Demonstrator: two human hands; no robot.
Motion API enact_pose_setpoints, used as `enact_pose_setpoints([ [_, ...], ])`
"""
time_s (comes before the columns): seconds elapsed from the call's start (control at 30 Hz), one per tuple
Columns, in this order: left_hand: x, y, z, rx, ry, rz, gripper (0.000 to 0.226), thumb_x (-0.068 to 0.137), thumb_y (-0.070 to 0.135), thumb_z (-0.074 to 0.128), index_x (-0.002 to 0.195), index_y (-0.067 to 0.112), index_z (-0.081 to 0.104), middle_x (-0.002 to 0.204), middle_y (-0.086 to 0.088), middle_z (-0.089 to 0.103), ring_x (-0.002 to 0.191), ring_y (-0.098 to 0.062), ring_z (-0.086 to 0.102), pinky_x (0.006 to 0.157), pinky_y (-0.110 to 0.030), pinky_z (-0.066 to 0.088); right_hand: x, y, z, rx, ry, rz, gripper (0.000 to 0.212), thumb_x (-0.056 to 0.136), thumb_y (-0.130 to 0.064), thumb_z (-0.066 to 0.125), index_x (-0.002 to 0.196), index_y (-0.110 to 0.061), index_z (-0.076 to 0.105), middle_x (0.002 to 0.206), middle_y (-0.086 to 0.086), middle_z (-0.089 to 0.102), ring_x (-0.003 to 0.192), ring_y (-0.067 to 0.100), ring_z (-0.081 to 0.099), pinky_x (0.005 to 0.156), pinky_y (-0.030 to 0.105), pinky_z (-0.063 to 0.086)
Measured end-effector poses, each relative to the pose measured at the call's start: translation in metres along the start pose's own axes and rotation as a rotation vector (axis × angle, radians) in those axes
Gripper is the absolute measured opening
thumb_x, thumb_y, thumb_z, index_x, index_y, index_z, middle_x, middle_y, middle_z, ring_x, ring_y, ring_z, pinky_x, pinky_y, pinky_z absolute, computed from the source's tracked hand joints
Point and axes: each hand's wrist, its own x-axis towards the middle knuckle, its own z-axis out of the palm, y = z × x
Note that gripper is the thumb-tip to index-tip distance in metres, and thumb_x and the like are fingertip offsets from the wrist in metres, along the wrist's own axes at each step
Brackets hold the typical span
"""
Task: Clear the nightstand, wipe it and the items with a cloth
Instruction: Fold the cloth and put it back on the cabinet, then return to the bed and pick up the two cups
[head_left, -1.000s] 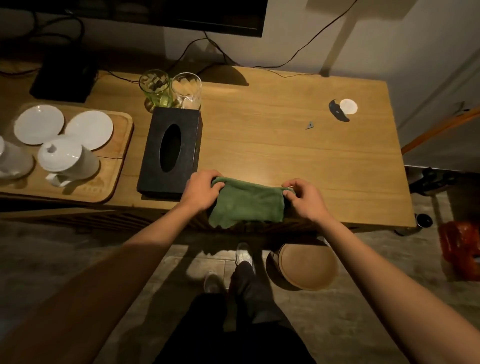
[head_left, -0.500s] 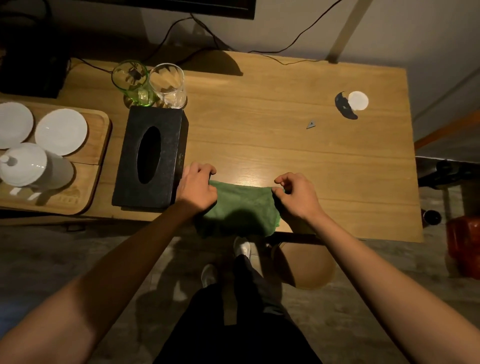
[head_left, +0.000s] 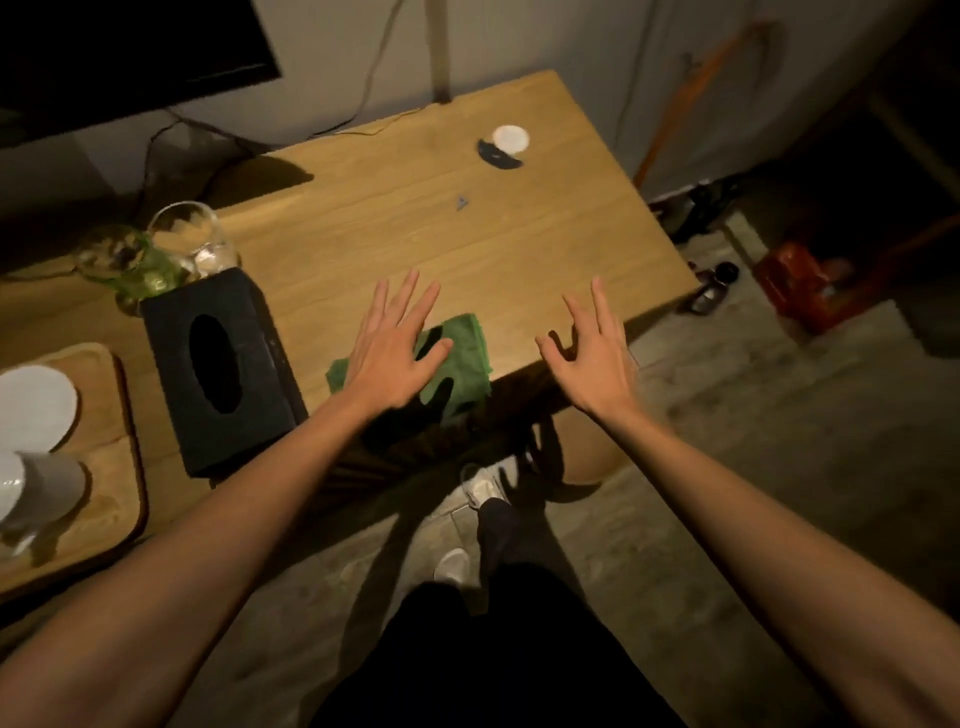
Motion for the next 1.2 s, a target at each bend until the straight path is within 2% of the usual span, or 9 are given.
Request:
enact_pose_setpoints([
  [0.13,-0.010,0.037,0.008,0.047,-0.062,0.138,0.071,0.097,0.060,0.039,0.159,0.036,0.013,0.169,0.005,0.000,0.154,-0.030,-0.011,0.122,-0.054,0.005,-0.074,0.036,-0.026,0.055,0.121,0.128,0.073,0.094,-0.063,0.047,0.157,-0.033,0.025,0.170,-0.004,-0.002,0.155,0.025,0.004,0.118,0.052,0.025],
  [0.27,-0.016,0.103,0.035,0.100,-0.199,0.341,0.074,0.094,0.063,0.034,0.159,0.033,0.014,0.169,0.002,0.002,0.154,-0.032,-0.009,0.125,-0.054,0.007,-0.154,0.088,-0.053,0.089,0.277,0.320,0.073,0.094,-0.063,0.047,0.157,-0.033,0.026,0.170,-0.001,0.002,0.155,0.026,0.007,0.122,0.049,0.023],
  [0.4,-0.032,0.182,0.074,0.115,-0.318,0.568,0.082,0.088,0.070,0.027,0.160,0.031,0.016,0.169,0.000,0.006,0.154,-0.035,-0.006,0.124,-0.052,0.007,-0.245,0.141,-0.074,0.084,0.409,0.574,0.075,0.093,-0.067,0.043,0.158,-0.035,0.023,0.170,-0.007,0.001,0.155,0.022,0.007,0.120,0.047,0.023],
  [0.6,-0.098,0.298,0.149,0.134,-0.444,0.921,0.082,0.090,0.068,0.024,0.160,0.025,0.016,0.168,-0.003,0.004,0.153,-0.028,-0.010,0.124,-0.046,-0.004,-0.401,0.191,-0.088,0.121,0.579,0.851,0.070,0.098,-0.056,0.050,0.158,-0.030,0.026,0.170,-0.001,0.002,0.155,0.025,0.009,0.123,0.047,0.020],
  [0.7,-0.159,0.354,0.192,0.180,-0.532,1.058,0.081,0.092,0.067,0.022,0.160,0.024,0.014,0.168,-0.004,0.002,0.155,-0.029,-0.007,0.126,-0.049,-0.001,-0.498,0.206,-0.090,0.114,0.684,0.997,0.070,0.098,-0.052,0.053,0.158,-0.025,0.028,0.170,0.004,0.008,0.155,0.026,0.013,0.124,0.045,0.021],
  [0.83,-0.263,0.423,0.242,0.173,-0.580,1.236,0.082,0.090,0.067,0.022,0.159,0.023,0.020,0.167,-0.004,0.009,0.154,-0.032,-0.004,0.125,-0.046,0.001,-0.633,0.218,-0.084,0.141,0.787,1.180,0.071,0.099,-0.064,0.038,0.160,-0.036,0.015,0.170,-0.005,0.005,0.155,0.018,0.007,0.124,0.044,0.015],
  [0.97,-0.368,0.485,0.286,0.206,-0.576,1.352,0.083,0.089,0.070,0.018,0.160,0.026,0.014,0.168,-0.003,0.007,0.155,-0.035,-0.002,0.126,-0.049,0.007,-0.757,0.229,-0.081,0.097,0.890,1.302,0.070,0.098,-0.071,0.031,0.158,-0.042,0.011,0.169,-0.010,0.001,0.156,0.017,0.002,0.124,0.049,0.015],
  [1.1,-0.480,0.545,0.331,0.170,-0.591,1.482,0.080,0.091,0.068,0.023,0.160,0.028,0.017,0.168,-0.004,0.010,0.154,-0.038,0.004,0.122,-0.055,0.017,-0.879,0.237,-0.085,0.006,0.921,1.449,0.073,0.096,-0.073,0.027,0.159,-0.038,0.013,0.170,-0.005,0.003,0.156,0.022,0.003,0.125,0.049,0.016],
  [1.2,-0.562,0.580,0.361,0.122,-0.633,1.578,0.076,0.093,0.067,0.028,0.159,0.032,0.017,0.168,-0.001,0.010,0.155,-0.036,0.004,0.120,-0.060,0.018,-0.954,0.239,-0.086,-0.025,0.941,1.559,0.076,0.095,-0.076,0.023,0.159,-0.038,0.012,0.170,-0.005,0.003,0.156,0.022,0.002,0.125,0.048,0.015],
])
